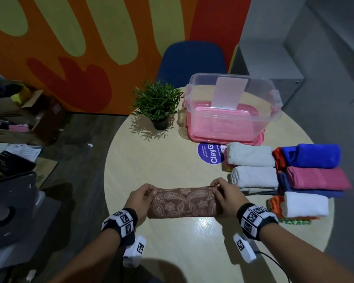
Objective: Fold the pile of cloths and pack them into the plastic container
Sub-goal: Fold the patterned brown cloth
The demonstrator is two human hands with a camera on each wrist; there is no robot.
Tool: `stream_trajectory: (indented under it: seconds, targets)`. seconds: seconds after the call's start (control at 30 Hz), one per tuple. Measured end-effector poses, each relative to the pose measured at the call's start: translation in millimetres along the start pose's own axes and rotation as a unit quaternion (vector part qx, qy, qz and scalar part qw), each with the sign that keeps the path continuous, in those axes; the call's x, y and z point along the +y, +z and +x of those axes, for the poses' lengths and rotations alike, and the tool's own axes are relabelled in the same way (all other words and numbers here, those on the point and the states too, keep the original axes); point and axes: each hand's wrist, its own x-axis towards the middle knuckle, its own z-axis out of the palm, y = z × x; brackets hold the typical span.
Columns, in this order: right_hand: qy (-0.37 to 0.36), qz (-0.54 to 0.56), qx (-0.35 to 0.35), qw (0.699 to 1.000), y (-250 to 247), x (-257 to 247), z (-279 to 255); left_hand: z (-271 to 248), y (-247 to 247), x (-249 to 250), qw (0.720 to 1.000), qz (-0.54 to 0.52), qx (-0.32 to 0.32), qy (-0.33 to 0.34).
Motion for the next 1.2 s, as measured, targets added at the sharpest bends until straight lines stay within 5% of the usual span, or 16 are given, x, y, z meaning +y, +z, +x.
stream_trajectory:
  seconds: [0.27,0.37,0.43,0.53,0.73,0.93,1.1,1.2]
  targets:
    - [0.011,-0.033,0.068,0.997,13,-2,16,33,4,-8,0.999,0.010,0.023,-0.020]
    - [-0.067,-0.077,0.100,0.990,18,-4,5,30,3,-13,0.987,0.121,0.072,0.083]
    - [-0.147,-0.116,0.067,0.980,27,-10,-9,21,6,-12,0.953,0.237,0.041,0.181]
    - [-0.204,-0.204,-0.082,0.954,43,-15,-27,12,13,-12,0.897,0.361,-0.080,0.243]
    - [-0.126,-0.303,-0.111,0.938,52,-33,-10,-9,6,-21,0.886,0.443,-0.072,0.115]
    - [-0.234,-0.290,-0.130,0.919,72,-51,-11,-47,18,-16,0.866,0.468,-0.107,0.140]
    - [-0.214,-0.341,-0.208,0.891,75,-37,-23,-61,22,-21,0.869,0.438,-0.162,0.162]
    - [-0.220,-0.354,-0.210,0.885,76,-24,-36,-65,22,-28,0.835,0.467,-0.218,0.190]
